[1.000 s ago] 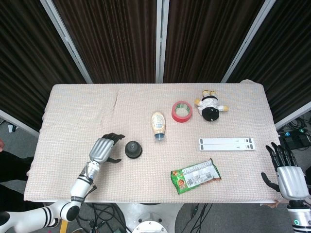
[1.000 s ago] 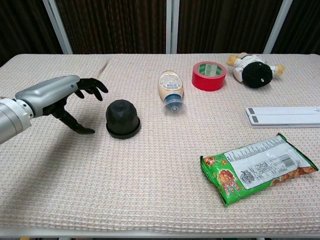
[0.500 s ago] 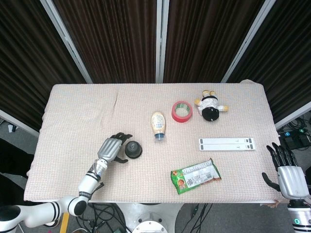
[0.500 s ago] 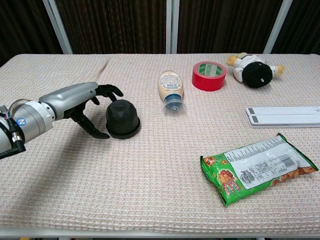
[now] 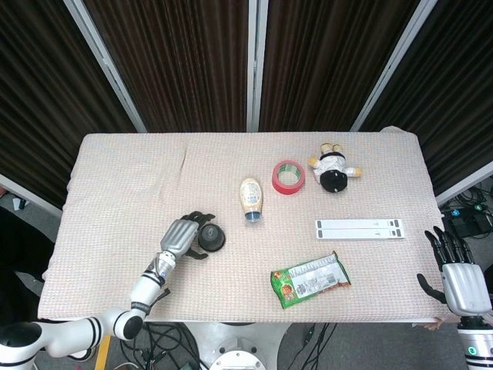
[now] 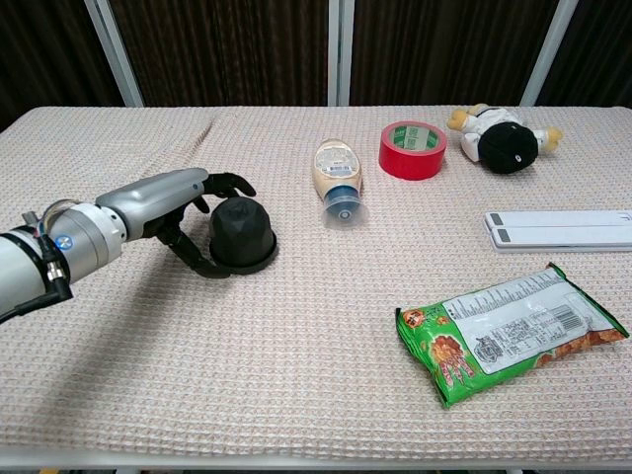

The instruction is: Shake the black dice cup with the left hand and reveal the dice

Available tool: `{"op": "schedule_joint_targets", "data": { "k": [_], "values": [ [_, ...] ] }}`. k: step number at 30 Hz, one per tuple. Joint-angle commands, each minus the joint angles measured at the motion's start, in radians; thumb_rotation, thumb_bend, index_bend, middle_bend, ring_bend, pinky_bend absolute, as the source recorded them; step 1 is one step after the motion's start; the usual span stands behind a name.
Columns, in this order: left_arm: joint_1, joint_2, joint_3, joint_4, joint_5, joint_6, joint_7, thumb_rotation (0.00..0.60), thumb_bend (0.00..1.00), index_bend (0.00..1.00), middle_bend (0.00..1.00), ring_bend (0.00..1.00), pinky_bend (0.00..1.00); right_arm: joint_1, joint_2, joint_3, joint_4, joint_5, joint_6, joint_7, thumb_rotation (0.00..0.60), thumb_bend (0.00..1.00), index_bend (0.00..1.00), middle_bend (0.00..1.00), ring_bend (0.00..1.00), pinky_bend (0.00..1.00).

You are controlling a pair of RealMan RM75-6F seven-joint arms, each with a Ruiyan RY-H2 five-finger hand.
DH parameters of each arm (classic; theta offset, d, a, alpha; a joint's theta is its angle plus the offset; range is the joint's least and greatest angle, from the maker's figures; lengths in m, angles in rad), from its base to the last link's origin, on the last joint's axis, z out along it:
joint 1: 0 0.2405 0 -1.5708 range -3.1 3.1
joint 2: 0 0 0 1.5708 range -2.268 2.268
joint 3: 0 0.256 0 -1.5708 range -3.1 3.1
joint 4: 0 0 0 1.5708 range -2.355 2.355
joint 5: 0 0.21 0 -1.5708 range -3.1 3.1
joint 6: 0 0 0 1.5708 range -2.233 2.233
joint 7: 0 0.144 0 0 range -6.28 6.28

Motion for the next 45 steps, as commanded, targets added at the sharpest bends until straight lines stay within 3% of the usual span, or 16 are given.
{"op": "schedule_joint_targets", "data": {
  "k": [1,45],
  "values": [
    [-0.006,-0.009,0.003,0.012,0.004,0.0,-0.009,0.6,0.0,0.15,0.2,0.12,0.23,0.001,-0.002,0.001,0.003,0.002,-0.002,0.002,0.6,0.2,0.0,0.0,0.0,0.04],
    [-0.041,-0.051,0.009,0.082,-0.007,-0.025,-0.091,0.6,0.03,0.17,0.27,0.17,0.27,-0.002,-0.002,0.005,0.015,0.02,-0.015,0.012,0.6,0.2,0.0,0.0,0.0,0.04]
  ]
}}
